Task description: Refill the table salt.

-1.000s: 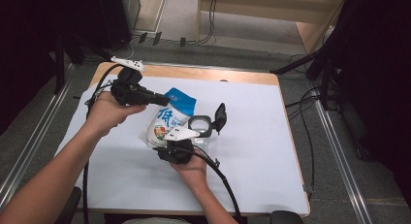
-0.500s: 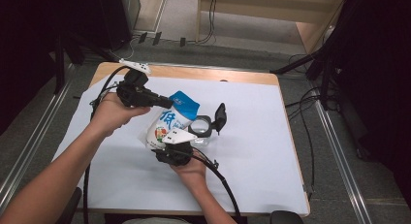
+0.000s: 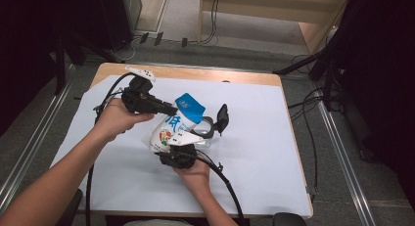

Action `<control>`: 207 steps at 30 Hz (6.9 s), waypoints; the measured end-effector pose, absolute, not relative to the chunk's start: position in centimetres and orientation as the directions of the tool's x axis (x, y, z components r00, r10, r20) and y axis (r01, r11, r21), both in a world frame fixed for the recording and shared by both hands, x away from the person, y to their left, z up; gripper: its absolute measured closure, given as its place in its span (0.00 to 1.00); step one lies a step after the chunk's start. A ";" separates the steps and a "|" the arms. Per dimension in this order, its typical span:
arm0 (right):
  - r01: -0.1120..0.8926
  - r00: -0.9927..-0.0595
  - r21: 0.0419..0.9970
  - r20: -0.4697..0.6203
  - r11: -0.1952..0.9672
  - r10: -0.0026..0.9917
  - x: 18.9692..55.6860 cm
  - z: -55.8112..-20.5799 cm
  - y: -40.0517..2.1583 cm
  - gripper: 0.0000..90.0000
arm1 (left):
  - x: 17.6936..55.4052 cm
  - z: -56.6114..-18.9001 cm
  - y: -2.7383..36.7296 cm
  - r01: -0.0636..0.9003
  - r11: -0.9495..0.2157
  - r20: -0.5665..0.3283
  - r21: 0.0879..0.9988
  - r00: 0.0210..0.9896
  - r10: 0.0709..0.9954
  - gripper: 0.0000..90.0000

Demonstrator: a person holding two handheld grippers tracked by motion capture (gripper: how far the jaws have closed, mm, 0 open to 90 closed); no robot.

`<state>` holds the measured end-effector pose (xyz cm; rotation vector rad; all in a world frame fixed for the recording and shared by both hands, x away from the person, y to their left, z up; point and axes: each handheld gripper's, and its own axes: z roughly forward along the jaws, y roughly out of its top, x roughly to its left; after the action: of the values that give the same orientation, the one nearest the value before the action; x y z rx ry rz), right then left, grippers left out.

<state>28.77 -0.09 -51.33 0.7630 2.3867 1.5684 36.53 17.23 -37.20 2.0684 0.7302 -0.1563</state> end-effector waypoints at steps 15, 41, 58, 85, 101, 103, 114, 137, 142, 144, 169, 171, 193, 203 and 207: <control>0.318 -0.830 0.907 0.126 0.275 0.544 28.9 -50.9 -0.3 0.61 | 36.5 -36.5 16.3 0.541 -0.417 -0.324 0.730 0.811 0.487 1.00; 0.392 -0.815 0.897 0.236 0.203 0.529 29.3 -50.8 -0.7 0.62 | 36.7 -37.9 15.2 0.548 -0.451 -0.327 0.705 0.815 0.478 0.95; 0.452 -0.795 0.871 0.297 0.192 0.529 29.6 -50.6 -0.8 0.64 | 37.8 -38.5 14.6 0.583 -0.452 -0.361 0.676 0.796 0.487 0.96; 0.530 -0.778 0.832 0.401 0.164 0.484 29.8 -50.8 -0.2 0.65 | 38.7 -39.4 14.4 0.620 -0.474 -0.388 0.625 0.774 0.501 0.95; 0.546 -0.770 0.825 0.425 0.147 0.476 30.2 -50.6 -0.6 0.63 | 39.3 -39.2 13.6 0.632 -0.480 -0.382 0.609 0.764 0.520 0.95; 0.552 -0.766 0.821 0.429 0.147 0.479 30.3 -50.6 -0.6 0.64 | 39.3 -39.2 13.5 0.629 -0.485 -0.375 0.607 0.766 0.523 0.95; 0.576 -0.755 0.810 0.476 0.111 0.452 30.4 -50.6 -0.5 0.66 | 39.4 -39.2 13.8 0.630 -0.479 -0.377 0.612 0.764 0.523 0.93; 0.594 -0.751 0.797 0.501 0.110 0.430 30.7 -50.5 -0.9 0.63 | 39.0 -39.2 13.6 0.630 -0.494 -0.365 0.599 0.764 0.532 0.95; 0.615 -0.736 0.783 0.531 0.088 0.421 30.7 -50.3 -1.0 0.66 | 39.0 -39.2 13.7 0.628 -0.489 -0.369 0.606 0.766 0.526 0.94; 0.614 -0.736 0.785 0.532 0.082 0.419 30.7 -50.3 -1.0 0.66 | 39.0 -39.2 13.8 0.621 -0.491 -0.367 0.611 0.772 0.519 0.93; 0.595 -0.757 0.795 0.503 0.119 0.417 30.8 -50.1 -1.1 0.67 | 39.1 -39.5 13.6 0.629 -0.479 -0.362 0.612 0.761 0.538 0.96; 0.600 -0.753 0.792 0.513 0.110 0.413 30.8 -50.0 -1.1 0.67 | 39.1 -39.5 13.6 0.629 -0.479 -0.366 0.613 0.763 0.533 0.96; 0.616 -0.741 0.784 0.543 0.078 0.395 30.8 -50.0 -1.4 0.68 | 38.9 -39.6 13.9 0.631 -0.478 -0.383 0.611 0.764 0.520 0.95; 0.611 -0.743 0.787 0.536 0.080 0.400 30.8 -49.9 -1.3 0.63 | 38.9 -39.5 13.7 0.631 -0.482 -0.366 0.608 0.762 0.535 0.96; 0.612 -0.739 0.787 0.534 0.078 0.410 30.8 -49.9 -1.4 0.66 | 38.9 -39.5 13.6 0.629 -0.482 -0.365 0.610 0.763 0.534 0.96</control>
<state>30.78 -1.39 -49.91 1.1665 2.4264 1.9357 38.90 13.65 -39.49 2.1923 0.8651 -0.1603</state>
